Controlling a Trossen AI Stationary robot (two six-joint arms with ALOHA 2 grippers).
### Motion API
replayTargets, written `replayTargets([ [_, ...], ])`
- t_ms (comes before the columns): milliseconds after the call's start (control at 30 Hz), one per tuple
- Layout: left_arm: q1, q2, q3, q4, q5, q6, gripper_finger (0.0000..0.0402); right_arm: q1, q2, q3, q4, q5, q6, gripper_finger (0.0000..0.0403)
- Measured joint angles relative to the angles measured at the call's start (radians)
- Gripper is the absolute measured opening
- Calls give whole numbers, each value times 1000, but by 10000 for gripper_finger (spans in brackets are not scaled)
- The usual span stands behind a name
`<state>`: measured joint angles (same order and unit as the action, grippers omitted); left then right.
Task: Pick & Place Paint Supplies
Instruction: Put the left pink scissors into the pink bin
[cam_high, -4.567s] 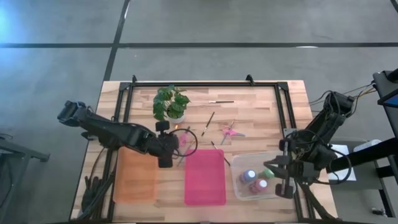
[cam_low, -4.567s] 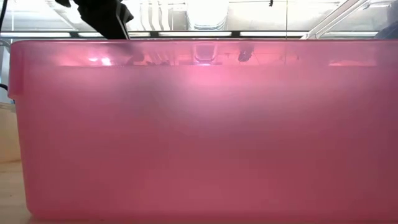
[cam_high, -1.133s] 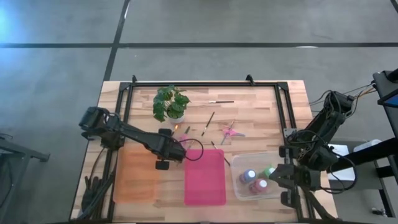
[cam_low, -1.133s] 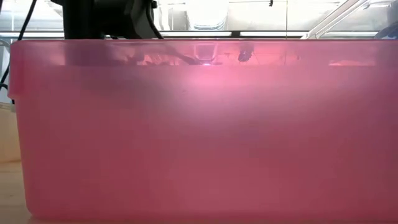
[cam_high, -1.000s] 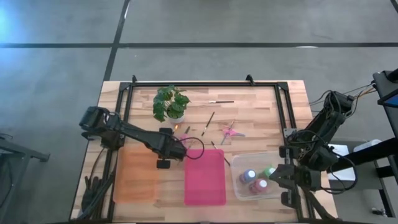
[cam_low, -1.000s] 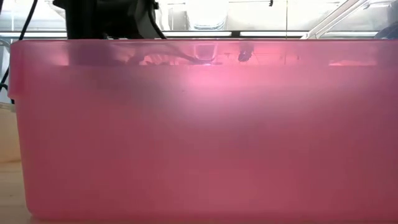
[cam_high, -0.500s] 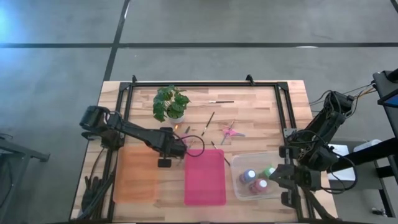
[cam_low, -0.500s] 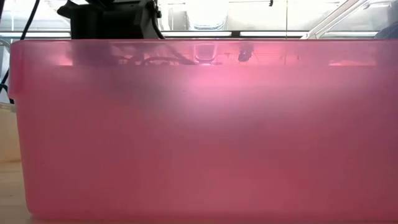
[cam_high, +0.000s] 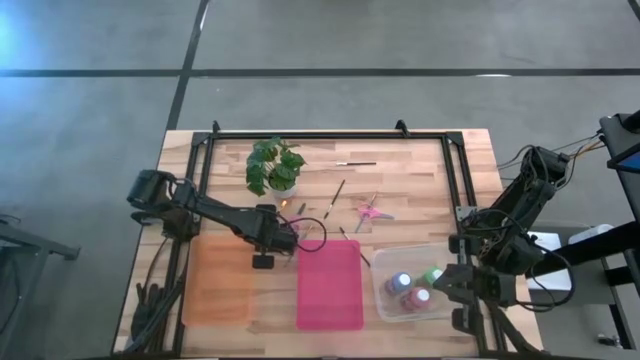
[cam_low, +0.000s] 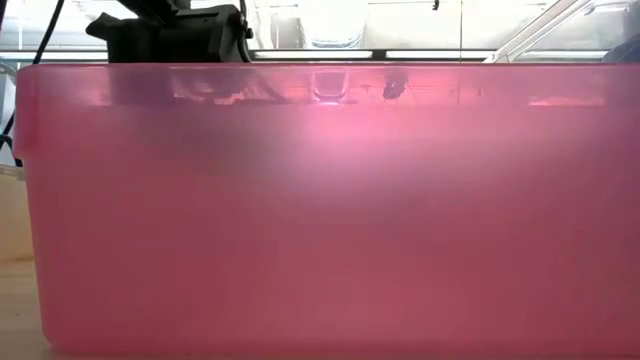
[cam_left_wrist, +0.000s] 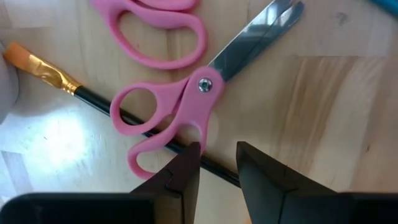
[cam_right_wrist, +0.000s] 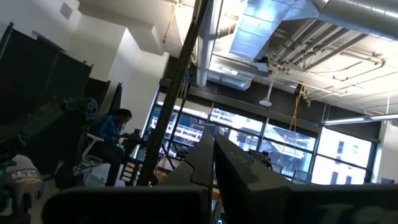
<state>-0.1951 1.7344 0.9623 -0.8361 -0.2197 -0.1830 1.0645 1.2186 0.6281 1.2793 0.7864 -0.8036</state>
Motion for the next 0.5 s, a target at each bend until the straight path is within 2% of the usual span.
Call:
replayTargets([
  [500,7,1,0,7,-7,21,110,0,0,0,0,0,0,9],
])
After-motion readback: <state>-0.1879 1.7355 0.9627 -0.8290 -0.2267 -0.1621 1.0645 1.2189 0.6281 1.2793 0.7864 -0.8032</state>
